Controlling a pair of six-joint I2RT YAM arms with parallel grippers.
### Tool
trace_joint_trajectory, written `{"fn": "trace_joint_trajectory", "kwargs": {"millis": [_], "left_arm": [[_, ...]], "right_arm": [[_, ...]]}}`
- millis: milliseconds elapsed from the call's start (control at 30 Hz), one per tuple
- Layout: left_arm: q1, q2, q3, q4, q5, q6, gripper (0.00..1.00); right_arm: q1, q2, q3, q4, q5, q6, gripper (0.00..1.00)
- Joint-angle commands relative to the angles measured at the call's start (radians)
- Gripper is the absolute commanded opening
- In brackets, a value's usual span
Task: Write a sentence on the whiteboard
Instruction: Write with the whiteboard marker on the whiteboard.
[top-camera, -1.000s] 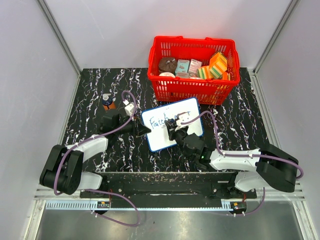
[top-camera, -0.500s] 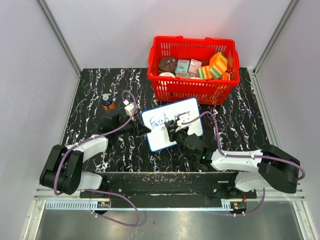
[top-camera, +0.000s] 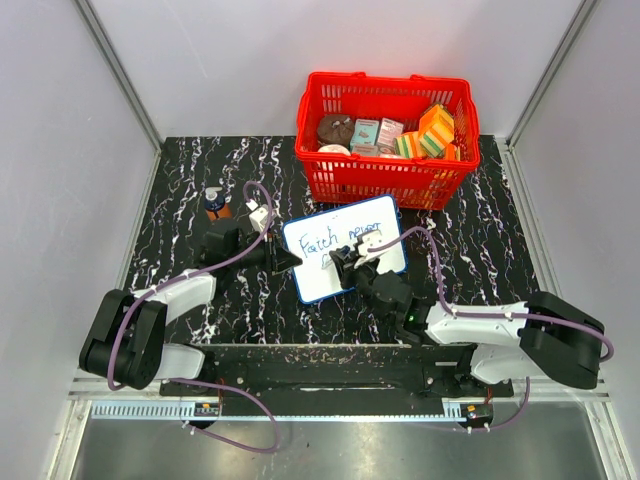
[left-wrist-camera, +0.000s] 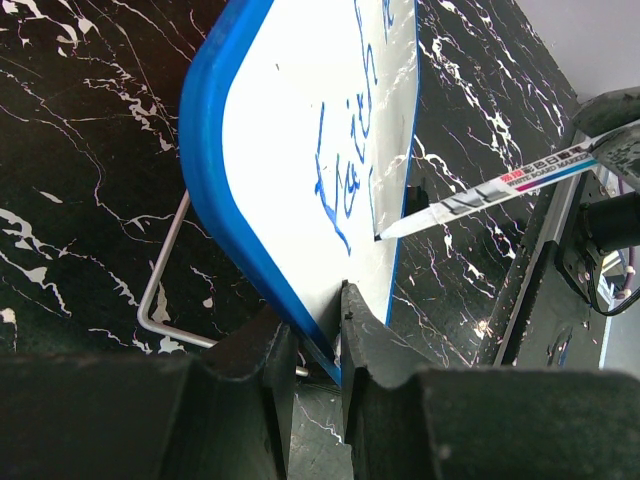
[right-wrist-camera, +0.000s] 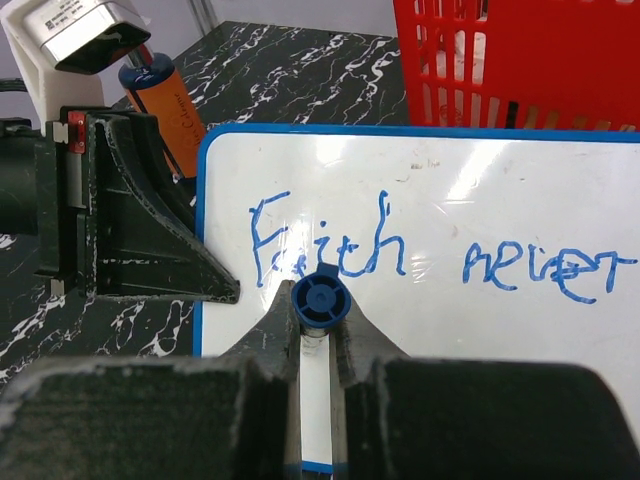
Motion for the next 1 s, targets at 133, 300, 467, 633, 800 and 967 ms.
{"fn": "trace_joint_trajectory", "kwargs": {"millis": [133,300,467,633,800,967], "left_arm": [[0.005,-0.010,0.010,0.006,-0.109,0.140,0.00],[0.005,-0.007,0.010,0.006,-0.109,0.140,0.00],[0.005,-0.007,0.010,0.005,-0.107,0.140,0.00],[0.005,-0.006,0.011,0.006,-0.107,0.140,0.00],[0.005,-0.006,0.010,0.006,-0.107,0.140,0.00],[0.005,-0.010,0.011,0.005,-0.107,0.140,0.00]], "right_arm": [[0.004,-0.035,-0.043,-0.062,-0.033,0.032,0.00],[0.004,-0.050,-0.056,-0.063,-0.041,0.040,0.00],[0.005,-0.096,-0.059,-0.024,-0.064,0.033,0.00],[0.004,-0.131,-0.049,0.016,-0.086,0.027,0.00],[0.004,-0.084,0.000,0.039,-0.081,-0.008,0.00],[0.004,0.004,0.064,0.041,-0.070,-0.037,0.00]]}}
